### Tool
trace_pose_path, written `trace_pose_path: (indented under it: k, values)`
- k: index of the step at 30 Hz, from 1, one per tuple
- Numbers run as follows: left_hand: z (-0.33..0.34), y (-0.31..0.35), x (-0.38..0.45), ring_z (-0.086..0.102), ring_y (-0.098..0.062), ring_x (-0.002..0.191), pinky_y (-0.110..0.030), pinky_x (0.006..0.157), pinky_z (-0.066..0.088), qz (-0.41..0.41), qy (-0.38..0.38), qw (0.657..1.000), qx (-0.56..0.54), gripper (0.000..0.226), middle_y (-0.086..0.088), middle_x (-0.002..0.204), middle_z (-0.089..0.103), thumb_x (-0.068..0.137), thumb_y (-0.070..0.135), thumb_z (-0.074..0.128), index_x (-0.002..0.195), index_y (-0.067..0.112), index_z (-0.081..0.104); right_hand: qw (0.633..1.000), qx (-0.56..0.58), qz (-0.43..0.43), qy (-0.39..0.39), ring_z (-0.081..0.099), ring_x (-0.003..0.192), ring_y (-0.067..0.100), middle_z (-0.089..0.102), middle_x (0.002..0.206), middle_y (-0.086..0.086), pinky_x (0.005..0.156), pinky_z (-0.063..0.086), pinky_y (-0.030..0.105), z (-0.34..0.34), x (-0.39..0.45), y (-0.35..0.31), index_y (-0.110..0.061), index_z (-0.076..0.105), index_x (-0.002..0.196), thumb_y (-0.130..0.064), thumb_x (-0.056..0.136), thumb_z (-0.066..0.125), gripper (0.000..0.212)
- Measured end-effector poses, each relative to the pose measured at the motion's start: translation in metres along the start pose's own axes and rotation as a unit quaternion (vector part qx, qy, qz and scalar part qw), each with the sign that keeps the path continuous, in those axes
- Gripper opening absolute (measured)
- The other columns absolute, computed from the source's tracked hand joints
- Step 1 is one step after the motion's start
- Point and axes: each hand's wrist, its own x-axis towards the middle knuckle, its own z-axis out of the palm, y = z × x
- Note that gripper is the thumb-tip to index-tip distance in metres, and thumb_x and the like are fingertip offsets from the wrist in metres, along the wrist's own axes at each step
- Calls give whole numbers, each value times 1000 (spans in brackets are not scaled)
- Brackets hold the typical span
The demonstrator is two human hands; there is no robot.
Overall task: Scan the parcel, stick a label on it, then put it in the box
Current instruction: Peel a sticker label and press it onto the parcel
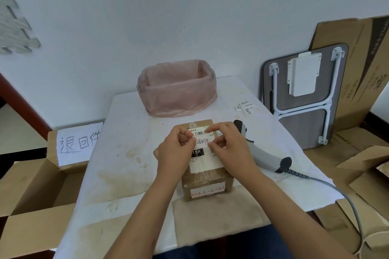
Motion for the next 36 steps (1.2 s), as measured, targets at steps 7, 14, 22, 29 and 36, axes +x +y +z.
trace_pose_path:
  k: [7, 14, 22, 29, 36]
  values:
    - [5, 0, 0, 57, 2, 78, -29, 85, 22, 15, 10, 999, 48, 8, 13, 80, 66, 88, 28, 62, 84, 32, 56, 999, -31, -17, 2, 62, 82, 4, 49, 115, -11, 73, 45, 8, 4, 4, 4, -25, 55, 113, -6, 88, 62, 32]
    - [9, 0, -6, 58, -7, 78, -30, 89, 21, 64, 31, 993, 94, 8, 12, 75, 64, 89, 26, 60, 86, 31, 55, 998, -47, -27, 10, 60, 83, 7, 50, 116, -9, 75, 42, 6, 7, 4, 12, -21, 56, 116, -6, 88, 60, 33]
    - [11, 2, -7, 59, -9, 79, -33, 93, 23, 76, 38, 991, 105, 7, 12, 76, 65, 89, 24, 60, 88, 30, 56, 998, -48, -18, 23, 59, 81, 7, 49, 115, -7, 74, 41, 4, 10, 4, 13, -20, 57, 114, -3, 86, 60, 32]
    - [12, -1, -7, 57, -6, 76, -33, 96, 24, 91, 39, 989, 110, 7, 16, 71, 59, 90, 24, 60, 89, 30, 56, 996, 31, 83, 30, 49, 92, 0, 44, 120, -6, 69, 40, 7, 10, 7, 12, -25, 56, 112, -4, 82, 65, 38]
    - [14, -3, -5, 56, -5, 73, -34, 96, 25, 112, 43, 984, 130, 6, 16, 71, 59, 90, 24, 60, 91, 29, 57, 992, 53, 115, 22, 51, 103, 8, 40, 121, -5, 71, 46, 14, 10, 14, 8, -20, 55, 113, -1, 82, 62, 37]
